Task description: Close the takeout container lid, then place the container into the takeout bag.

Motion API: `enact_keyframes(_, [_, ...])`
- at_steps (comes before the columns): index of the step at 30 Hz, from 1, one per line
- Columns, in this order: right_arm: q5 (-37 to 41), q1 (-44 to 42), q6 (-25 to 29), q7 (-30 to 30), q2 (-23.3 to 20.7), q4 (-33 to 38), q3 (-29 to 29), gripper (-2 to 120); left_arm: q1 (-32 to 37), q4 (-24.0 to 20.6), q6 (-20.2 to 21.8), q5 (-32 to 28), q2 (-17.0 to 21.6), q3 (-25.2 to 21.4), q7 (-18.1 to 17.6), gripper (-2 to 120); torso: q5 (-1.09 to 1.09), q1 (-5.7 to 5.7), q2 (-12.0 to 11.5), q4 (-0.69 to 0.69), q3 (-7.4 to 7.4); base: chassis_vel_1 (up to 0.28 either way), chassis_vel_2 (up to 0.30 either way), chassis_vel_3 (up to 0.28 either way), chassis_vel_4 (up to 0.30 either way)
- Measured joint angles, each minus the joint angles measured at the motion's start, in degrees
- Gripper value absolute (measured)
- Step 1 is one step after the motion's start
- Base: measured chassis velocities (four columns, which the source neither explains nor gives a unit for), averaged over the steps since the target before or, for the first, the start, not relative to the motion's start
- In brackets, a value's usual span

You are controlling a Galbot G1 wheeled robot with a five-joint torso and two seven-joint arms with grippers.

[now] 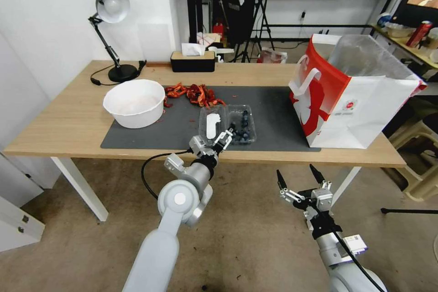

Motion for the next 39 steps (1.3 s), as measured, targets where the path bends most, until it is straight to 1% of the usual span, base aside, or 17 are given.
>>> enact_keyframes(6, [0.0, 0.0, 0.1, 0.0, 0.0, -0.4, -0.1, 100, -0.5, 0.2, -0.1, -0.4, -0.1, -0.3, -0.4, 100, 0.00, 0.00, 0.0, 0.00, 0.00, 0.000, 0.000, 0.000, 0.000])
enact_keyframes(15, [-0.4, -0.4, 0.5, 0.0, 0.3, -0.7, -0.6, 100, -0.8, 0.3, -1.5, -1.2, -0.3, -0.7, -0.3, 100, 0.00, -0.01, 0.0, 0.00, 0.00, 0.000, 0.000, 0.000, 0.000])
enact_keyframes(21, [-0.9, -0.6, 0.7, 0.0, 0.5, -0.8, -0.9, 100, -0.5, 0.1, -3.8, -1.2, -0.2, -1.1, 1.9, 100, 0.00, -0.01, 0.0, 0.00, 0.00, 0.000, 0.000, 0.000, 0.000])
enact_keyframes(30, [-1.3, -0.9, 0.9, 0.0, 0.7, -0.6, -1.0, 100, 0.2, -0.8, -4.8, -0.9, 0.2, -1.4, 4.7, 100, 0.00, -0.01, 0.0, 0.00, 0.00, 0.000, 0.000, 0.000, 0.000])
enact_keyframes(33, [-1.5, -1.1, 0.9, 0.0, 0.7, -0.4, -1.0, 100, 0.5, -1.2, -5.3, -0.5, 0.4, -1.4, 6.2, 100, 0.00, -0.01, 0.0, 0.00, 0.00, 0.000, 0.000, 0.000, 0.000])
enact_keyframes(38, [-1.5, -1.4, 1.0, 0.0, 0.7, -0.1, -0.9, 100, 0.8, -1.6, -5.5, 0.0, 0.5, -1.2, 7.4, 100, 0.00, -0.01, 0.0, 0.00, 0.00, 0.000, 0.000, 0.000, 0.000])
enact_keyframes(39, [-1.6, -1.5, 1.0, 0.0, 0.7, -0.1, -0.8, 100, 0.9, -1.6, -5.7, 0.1, 0.6, -1.2, 8.2, 100, 0.00, -0.01, 0.0, 0.00, 0.00, 0.000, 0.000, 0.000, 0.000])
